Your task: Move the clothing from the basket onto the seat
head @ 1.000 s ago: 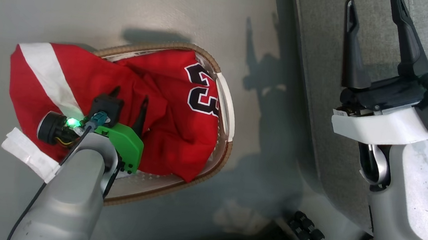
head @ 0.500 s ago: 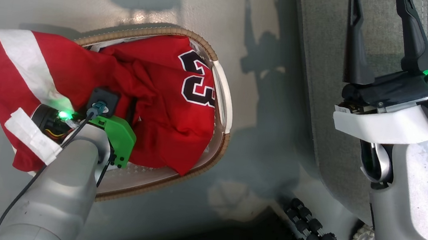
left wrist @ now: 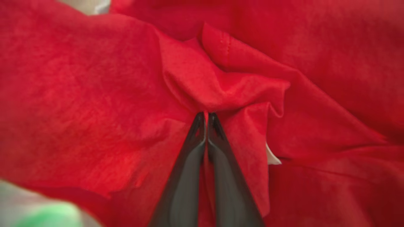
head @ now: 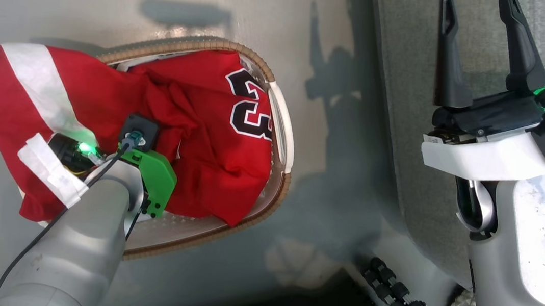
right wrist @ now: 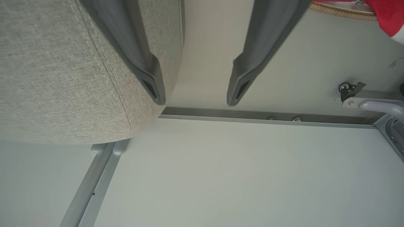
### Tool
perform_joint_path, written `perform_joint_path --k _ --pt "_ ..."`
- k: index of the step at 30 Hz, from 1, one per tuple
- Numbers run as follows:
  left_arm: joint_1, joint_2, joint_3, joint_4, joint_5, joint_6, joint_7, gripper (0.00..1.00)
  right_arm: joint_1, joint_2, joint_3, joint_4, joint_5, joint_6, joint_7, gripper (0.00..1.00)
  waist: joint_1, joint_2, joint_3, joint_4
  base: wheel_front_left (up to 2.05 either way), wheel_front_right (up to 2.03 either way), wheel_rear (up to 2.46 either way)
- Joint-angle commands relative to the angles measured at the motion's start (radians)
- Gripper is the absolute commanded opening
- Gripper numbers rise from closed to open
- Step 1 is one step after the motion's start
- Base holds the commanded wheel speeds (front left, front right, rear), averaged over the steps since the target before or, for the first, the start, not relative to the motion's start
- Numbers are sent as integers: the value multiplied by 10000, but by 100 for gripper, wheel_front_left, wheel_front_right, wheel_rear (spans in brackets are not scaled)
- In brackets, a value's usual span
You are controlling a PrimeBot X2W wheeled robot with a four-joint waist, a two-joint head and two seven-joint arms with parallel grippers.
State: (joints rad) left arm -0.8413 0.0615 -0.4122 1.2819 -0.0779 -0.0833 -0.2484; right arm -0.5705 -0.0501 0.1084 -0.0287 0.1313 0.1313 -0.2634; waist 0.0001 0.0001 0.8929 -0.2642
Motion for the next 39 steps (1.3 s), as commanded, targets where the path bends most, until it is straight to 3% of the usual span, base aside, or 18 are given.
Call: perform_joint_path --k 1,6,18,26,39 --pt "207 20 -9 -5 -97 -25 -102 0 -8 -20 1 76 -54 -10 -21 100 -1 -1 -327 63 0 0 0" --pt "688 -39 38 -313 -328 -55 -170 0 164 -23 40 361 -203 -10 -21 100 -1 -1 -1148 268 0 0 0" --pt "2648 -102 -44 -2851 -1344 -161 -176 0 822 -29 94 1162 -558 -10 -19 100 -1 -1 -3492 1099 0 0 0" --pt "3725 -102 -352 -4319 -2026 -25 -177 0 1387 -102 20 1590 -615 -10 -19 100 -1 -1 -4813 1622 0 0 0" --pt "5069 -98 54 -6445 -2271 214 -176 0 2611 -215 -129 2049 -471 -10 -21 100 -1 -1 -6686 2258 0 0 0"
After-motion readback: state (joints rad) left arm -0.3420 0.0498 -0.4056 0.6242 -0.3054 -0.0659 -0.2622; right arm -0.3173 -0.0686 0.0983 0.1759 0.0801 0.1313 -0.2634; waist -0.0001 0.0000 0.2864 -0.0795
